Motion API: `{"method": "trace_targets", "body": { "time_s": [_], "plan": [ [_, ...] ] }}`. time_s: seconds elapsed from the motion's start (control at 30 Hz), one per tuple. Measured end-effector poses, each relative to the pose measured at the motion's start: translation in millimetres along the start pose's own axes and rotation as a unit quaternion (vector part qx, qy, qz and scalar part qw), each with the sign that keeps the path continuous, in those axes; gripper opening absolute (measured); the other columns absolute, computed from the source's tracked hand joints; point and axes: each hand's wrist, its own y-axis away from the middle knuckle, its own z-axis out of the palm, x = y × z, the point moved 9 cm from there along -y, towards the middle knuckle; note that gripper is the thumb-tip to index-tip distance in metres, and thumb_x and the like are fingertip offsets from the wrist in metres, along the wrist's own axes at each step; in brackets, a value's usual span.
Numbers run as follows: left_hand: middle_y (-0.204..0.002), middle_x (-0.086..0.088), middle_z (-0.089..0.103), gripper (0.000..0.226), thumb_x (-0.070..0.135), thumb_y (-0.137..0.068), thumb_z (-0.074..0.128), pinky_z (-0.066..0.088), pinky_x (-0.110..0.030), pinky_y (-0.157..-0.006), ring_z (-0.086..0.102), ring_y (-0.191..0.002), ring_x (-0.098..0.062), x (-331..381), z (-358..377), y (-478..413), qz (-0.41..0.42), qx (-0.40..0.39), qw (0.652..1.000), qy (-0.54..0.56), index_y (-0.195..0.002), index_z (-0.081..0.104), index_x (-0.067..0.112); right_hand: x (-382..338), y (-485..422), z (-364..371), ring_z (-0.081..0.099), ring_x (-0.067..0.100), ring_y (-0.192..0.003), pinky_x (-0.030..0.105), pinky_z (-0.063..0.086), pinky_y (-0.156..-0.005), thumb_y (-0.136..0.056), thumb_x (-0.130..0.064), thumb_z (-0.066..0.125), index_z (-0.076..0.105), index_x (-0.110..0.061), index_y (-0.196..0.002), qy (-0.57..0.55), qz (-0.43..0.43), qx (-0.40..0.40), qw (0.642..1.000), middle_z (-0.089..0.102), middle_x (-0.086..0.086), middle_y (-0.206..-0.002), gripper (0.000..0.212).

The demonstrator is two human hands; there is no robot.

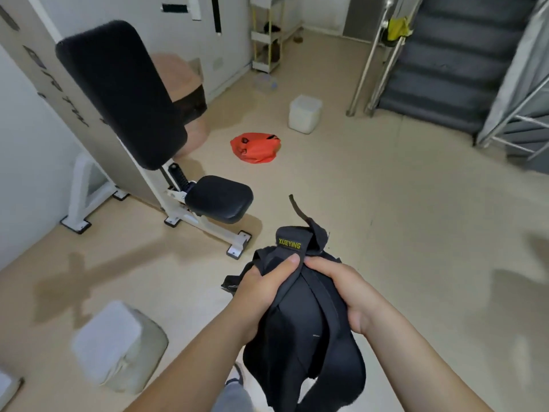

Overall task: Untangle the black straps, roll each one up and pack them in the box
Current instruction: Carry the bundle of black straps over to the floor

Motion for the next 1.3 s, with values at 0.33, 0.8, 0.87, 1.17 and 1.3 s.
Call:
{"method": "trace_targets", "body": {
  "time_s": [0.33, 0.8, 0.87, 1.17, 1.3],
  "plan": [
    [-0.11, -0.005, 0.082, 0.037, 0.044, -0.091, 0.08, 0.061, -0.044, -0.098, 0.079, -0.103, -0.024, 144, 65, -165, 0.014, -0.055, 0.998, -0.001, -0.119, 0.078, 0.021, -167, -113, -63, 0.077, 0.038, -0.109, 0.056, 0.056, -0.107, -0.088, -0.035, 0.084, 0.077, -0.008, -0.124, -0.036, -0.061, 0.078, 0.994, 0.079, 0.018, -0.117, 0.046],
    [-0.108, -0.004, 0.082, 0.031, 0.04, -0.098, 0.073, 0.062, -0.037, -0.091, 0.08, -0.101, -0.021, 371, 150, -427, 0.054, -0.077, 0.995, -0.024, -0.122, 0.075, 0.02, -442, -310, -136, 0.077, 0.036, -0.112, 0.055, 0.054, -0.11, -0.095, -0.04, 0.074, 0.078, -0.015, -0.124, -0.05, -0.086, 0.079, 0.992, 0.08, 0.014, -0.119, 0.039],
    [-0.112, -0.007, 0.082, 0.034, 0.039, -0.098, 0.073, 0.06, -0.044, -0.099, 0.079, -0.104, -0.025, 398, 157, -471, 0.05, -0.063, 0.997, -0.007, -0.124, 0.075, 0.019, -484, -351, -148, 0.077, 0.035, -0.111, 0.055, 0.054, -0.109, -0.095, -0.04, 0.074, 0.077, -0.015, -0.125, -0.042, -0.09, 0.067, 0.993, 0.08, 0.012, -0.119, 0.039],
    [-0.115, -0.003, 0.081, 0.038, 0.033, -0.094, 0.076, 0.061, -0.035, -0.087, 0.079, -0.103, -0.021, 535, 149, -644, 0.045, 0.022, 0.996, 0.071, -0.13, 0.068, 0.022, -693, -528, -142, 0.077, 0.03, -0.112, 0.052, 0.056, -0.107, -0.095, -0.032, 0.077, 0.073, -0.012, -0.128, 0.075, -0.096, -0.046, 0.991, 0.08, 0.011, -0.12, 0.039],
    [-0.117, -0.005, 0.081, 0.043, 0.017, -0.092, 0.078, 0.062, -0.031, -0.08, 0.079, -0.105, -0.024, 600, 133, -725, 0.053, 0.04, 0.995, 0.074, -0.133, 0.065, 0.021, -775, -622, -129, 0.081, 0.03, -0.097, 0.047, 0.062, -0.093, -0.094, -0.041, 0.079, 0.077, -0.011, -0.119, 0.096, -0.066, -0.017, 0.993, 0.083, 0.009, -0.107, 0.039]
  ]
}}
